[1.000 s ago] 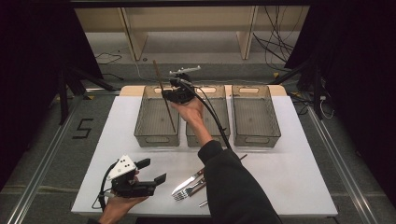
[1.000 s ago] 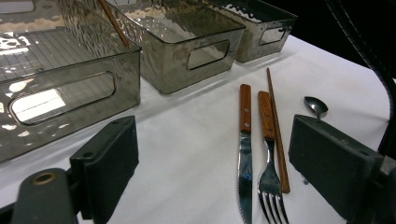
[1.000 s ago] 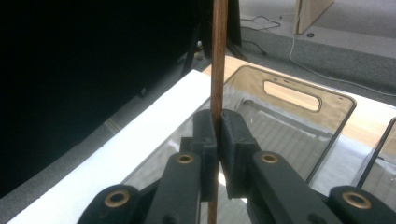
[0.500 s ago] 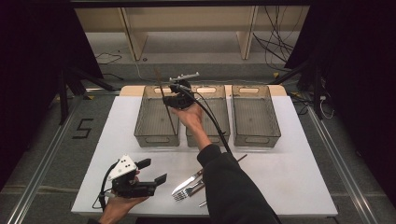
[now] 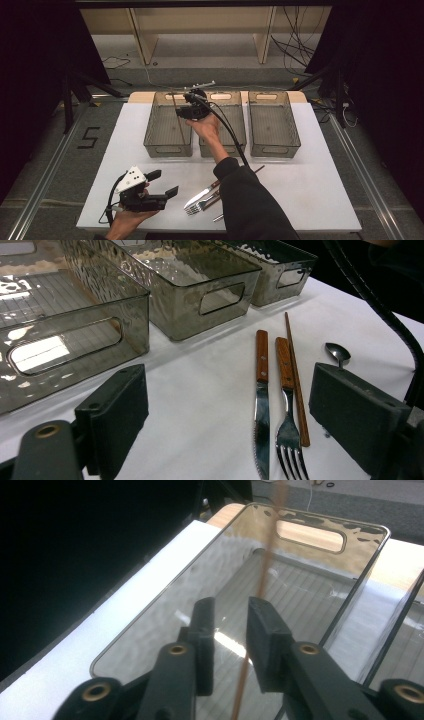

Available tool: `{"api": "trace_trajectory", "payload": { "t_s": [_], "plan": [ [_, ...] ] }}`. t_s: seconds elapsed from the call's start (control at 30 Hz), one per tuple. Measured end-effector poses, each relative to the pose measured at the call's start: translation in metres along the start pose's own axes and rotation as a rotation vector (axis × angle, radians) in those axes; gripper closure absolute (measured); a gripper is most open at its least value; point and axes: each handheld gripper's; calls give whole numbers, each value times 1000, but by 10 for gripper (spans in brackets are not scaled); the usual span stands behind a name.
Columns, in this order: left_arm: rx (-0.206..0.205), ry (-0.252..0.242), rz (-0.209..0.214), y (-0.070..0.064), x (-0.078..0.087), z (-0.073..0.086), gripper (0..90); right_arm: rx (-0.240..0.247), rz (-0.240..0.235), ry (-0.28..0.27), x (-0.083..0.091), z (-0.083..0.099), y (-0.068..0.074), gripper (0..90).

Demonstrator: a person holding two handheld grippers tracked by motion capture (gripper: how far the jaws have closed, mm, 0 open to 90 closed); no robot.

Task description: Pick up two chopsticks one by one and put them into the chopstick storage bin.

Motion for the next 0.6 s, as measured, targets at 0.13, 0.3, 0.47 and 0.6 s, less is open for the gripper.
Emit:
{"api": "trace_trajectory", "payload": {
  "t_s": [0.13,0.3,0.47,0.6],
  "plan": [
    [-1,0,-1,0,0,0,156,38,-18,-1,12,-3,-1,622],
    [5,-2,-2,0,0,0,156,66,-55,-9,35,-1,-6,482],
    [3,5,-4,0,-1,1,156,161,-83,17,61,5,-10,410],
    [4,7,-5,0,-1,1,156,218,-112,16,86,13,-9,386]
  ]
}}
Point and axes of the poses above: each handheld gripper's, and its own axes: x roughly backward along the jaws, z roughly out of its underside, y roughly to its left
